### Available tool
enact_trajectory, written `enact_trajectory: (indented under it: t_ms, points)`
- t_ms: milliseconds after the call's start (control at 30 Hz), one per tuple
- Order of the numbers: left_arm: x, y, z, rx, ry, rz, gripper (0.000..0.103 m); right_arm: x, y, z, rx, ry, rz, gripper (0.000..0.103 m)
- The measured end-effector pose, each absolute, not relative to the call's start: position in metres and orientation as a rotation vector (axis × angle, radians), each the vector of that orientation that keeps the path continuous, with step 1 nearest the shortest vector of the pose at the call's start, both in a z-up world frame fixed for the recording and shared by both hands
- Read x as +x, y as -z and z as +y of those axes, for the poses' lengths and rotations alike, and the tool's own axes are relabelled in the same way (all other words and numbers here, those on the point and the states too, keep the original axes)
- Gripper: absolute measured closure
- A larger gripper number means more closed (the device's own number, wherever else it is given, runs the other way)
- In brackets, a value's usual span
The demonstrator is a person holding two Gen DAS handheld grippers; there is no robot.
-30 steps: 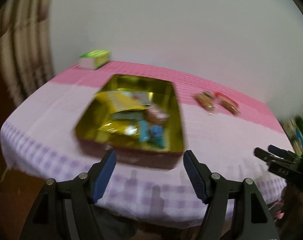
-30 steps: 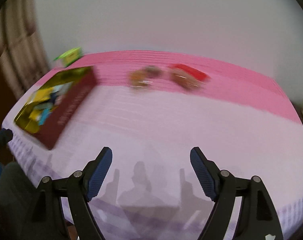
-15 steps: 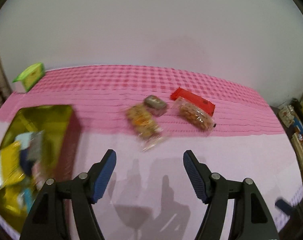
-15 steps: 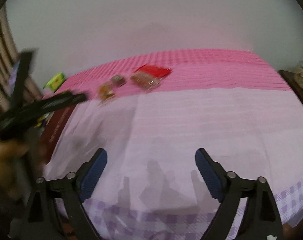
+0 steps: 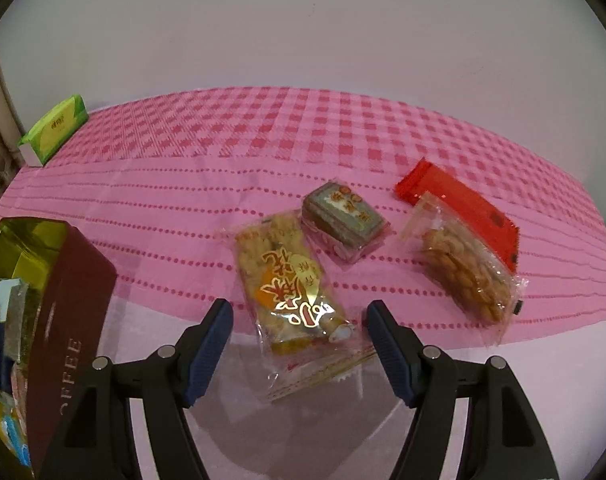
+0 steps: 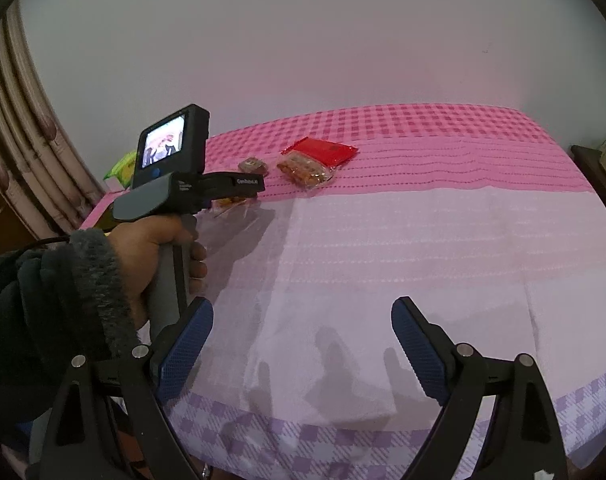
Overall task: Organize snacks
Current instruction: 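Grasp the clear bag of fried dough twists with the left tool, then carry the dough-twist bag over the tin and release it with the left tool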
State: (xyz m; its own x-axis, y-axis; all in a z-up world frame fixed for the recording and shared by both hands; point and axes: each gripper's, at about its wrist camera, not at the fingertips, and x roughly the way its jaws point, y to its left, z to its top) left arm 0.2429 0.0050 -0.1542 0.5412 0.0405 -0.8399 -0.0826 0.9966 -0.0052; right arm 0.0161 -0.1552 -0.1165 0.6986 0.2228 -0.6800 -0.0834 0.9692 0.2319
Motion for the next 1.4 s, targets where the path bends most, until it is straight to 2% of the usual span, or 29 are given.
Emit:
enact_trajectory:
  t_ms: [133,167,200,267,300,700,1067,1400]
  points:
    - [0.245,0.154,0.004,-0.052,-0.068,1.003,0.032,0.017,0.117,-0.156,0.197,-0.168,0.789,0.014]
    - [0.243,0.152,0.002,-0.050,-0.058,1.013,0.035,0.016,0.118,-0.156,0.195,-0.171,0.790,0.014]
    - [0.241,0.150,0.000,-0.041,-0.040,1.016,0.045,0.018,0.118,-0.155,0.195,-0.170,0.790,0.014]
    - [0.236,0.145,-0.003,-0.005,-0.018,1.017,0.047,0.018,0.118,-0.155,0.200,-0.175,0.786,0.014]
    - [0.233,0.142,-0.004,0.011,-0.014,1.013,0.062,0.018,0.117,-0.155,0.200,-0.177,0.782,0.014]
    - [0.180,0.072,0.013,0.072,0.128,0.883,0.062,0.019,0.120,-0.143,0.170,-0.187,0.792,0.014]
    - [0.147,-0.005,0.073,0.118,0.061,0.757,0.062,0.015,0.123,-0.128,0.123,-0.212,0.810,0.014]
    - [0.124,-0.032,0.132,0.150,-0.052,0.715,0.062,0.014,0.125,-0.121,0.115,-0.231,0.827,0.014]
